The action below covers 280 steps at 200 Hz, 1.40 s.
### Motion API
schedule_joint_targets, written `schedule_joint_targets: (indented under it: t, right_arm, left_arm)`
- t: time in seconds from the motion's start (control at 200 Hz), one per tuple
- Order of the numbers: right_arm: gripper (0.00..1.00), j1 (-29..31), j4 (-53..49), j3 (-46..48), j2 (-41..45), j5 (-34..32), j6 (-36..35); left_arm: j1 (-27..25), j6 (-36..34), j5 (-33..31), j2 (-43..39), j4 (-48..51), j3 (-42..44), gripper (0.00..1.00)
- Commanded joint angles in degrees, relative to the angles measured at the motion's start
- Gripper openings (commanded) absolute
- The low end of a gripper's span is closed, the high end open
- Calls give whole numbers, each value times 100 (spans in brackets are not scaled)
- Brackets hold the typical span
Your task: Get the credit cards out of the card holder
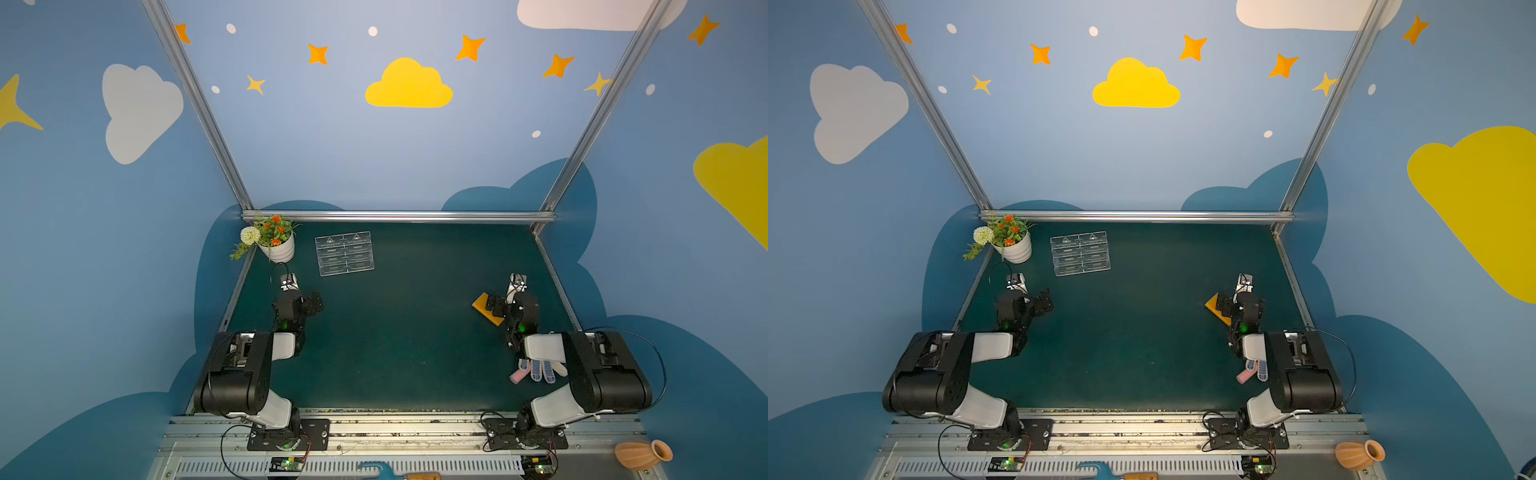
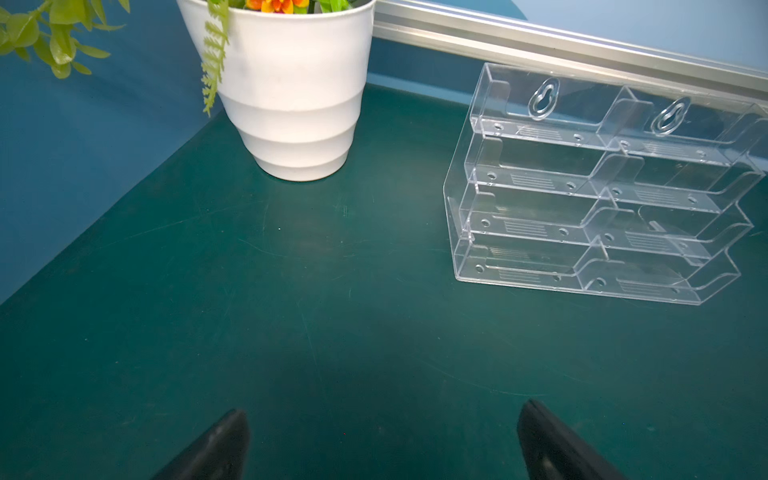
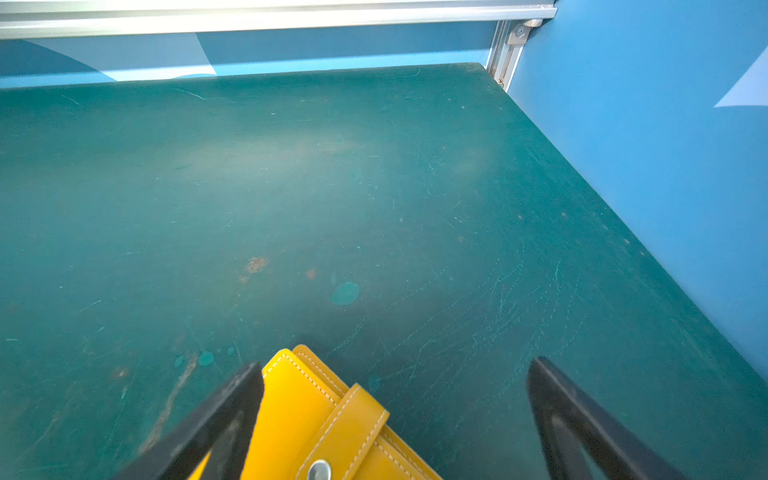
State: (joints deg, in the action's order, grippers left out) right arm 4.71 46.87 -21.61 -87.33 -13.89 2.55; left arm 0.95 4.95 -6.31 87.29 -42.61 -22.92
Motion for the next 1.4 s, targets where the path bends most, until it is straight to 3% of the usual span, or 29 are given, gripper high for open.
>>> schedule_joint_targets:
  t: [0.0,1.256,1.397]
  right_arm:
    - [97,14,37,-81,66,-6,-18]
    - [97,-44,36,-59,83,115,13]
    - [97,91,-42,-80,217,16,-152]
  left_arm:
    - [-14,-12,24,-7,-69,-81,100]
    - [50,-3,155,-3,-54,-90,100]
    - [-68,-258,203,-336,218,-145,100]
